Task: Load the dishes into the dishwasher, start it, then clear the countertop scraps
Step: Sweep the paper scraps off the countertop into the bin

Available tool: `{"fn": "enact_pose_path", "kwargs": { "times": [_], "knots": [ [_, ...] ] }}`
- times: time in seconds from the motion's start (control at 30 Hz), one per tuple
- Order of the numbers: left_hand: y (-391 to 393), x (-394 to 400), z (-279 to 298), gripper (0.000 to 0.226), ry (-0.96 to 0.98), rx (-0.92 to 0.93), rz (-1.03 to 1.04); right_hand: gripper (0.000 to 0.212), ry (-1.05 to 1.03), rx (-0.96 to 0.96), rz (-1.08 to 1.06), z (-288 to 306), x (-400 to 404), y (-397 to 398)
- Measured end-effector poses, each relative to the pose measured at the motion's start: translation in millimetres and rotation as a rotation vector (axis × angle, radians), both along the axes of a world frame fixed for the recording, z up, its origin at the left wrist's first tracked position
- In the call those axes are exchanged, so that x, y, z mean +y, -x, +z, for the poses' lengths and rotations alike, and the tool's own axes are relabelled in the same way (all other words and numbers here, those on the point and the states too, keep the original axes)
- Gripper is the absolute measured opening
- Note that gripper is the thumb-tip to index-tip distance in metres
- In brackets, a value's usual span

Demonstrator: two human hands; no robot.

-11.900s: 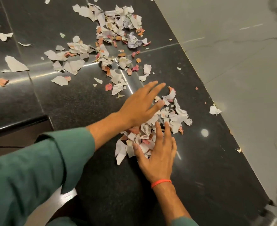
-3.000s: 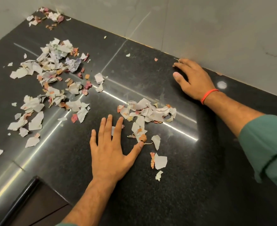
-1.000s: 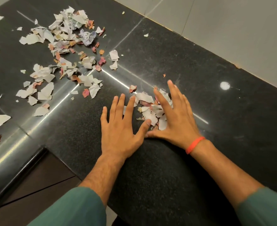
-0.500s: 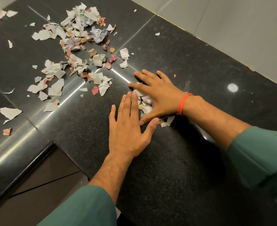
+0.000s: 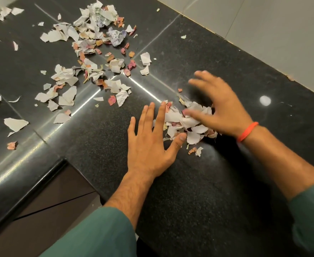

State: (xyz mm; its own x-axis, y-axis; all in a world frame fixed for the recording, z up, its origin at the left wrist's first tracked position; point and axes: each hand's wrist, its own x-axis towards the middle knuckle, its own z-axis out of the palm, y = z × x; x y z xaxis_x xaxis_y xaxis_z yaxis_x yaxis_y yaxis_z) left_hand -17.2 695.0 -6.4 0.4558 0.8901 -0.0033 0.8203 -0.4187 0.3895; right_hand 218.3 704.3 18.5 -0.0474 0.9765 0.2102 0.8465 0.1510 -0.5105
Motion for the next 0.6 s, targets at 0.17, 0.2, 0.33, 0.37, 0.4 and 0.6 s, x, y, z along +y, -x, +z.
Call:
{"fn": "enact_pose_path", "kwargs": {
  "times": [0.17, 0.2, 0.33, 0.37, 0.4, 0.6],
  "knots": [
    [-1, 1, -2, 0.095, -0.016, 0.019, 0.007, 0.076, 0.187, -0.005, -0.222, -10, 16, -29],
    [-1, 0, -3, 0.098, -0.022, 0.03, 0.008, 0.079, 0.203, -0.045, -0.206, -16, 15, -25],
    [-2, 0, -4, 0.106, -0.049, 0.082, 0.009, 0.087, 0.199, -0.047, -0.049, -22, 3, 9],
    [-2, 0, -4, 0.107, -0.051, 0.089, 0.01, 0.086, 0.191, -0.045, -0.008, -21, -3, 18],
    [-3, 0, -4, 0.106, -0.049, 0.09, 0.009, 0.084, 0.183, -0.045, 0.027, -20, -9, 25],
    [-2, 0, -3, 0.099, -0.037, 0.085, 0.007, 0.086, 0.148, 0.151, 0.083, -15, -25, 33]
  ]
}}
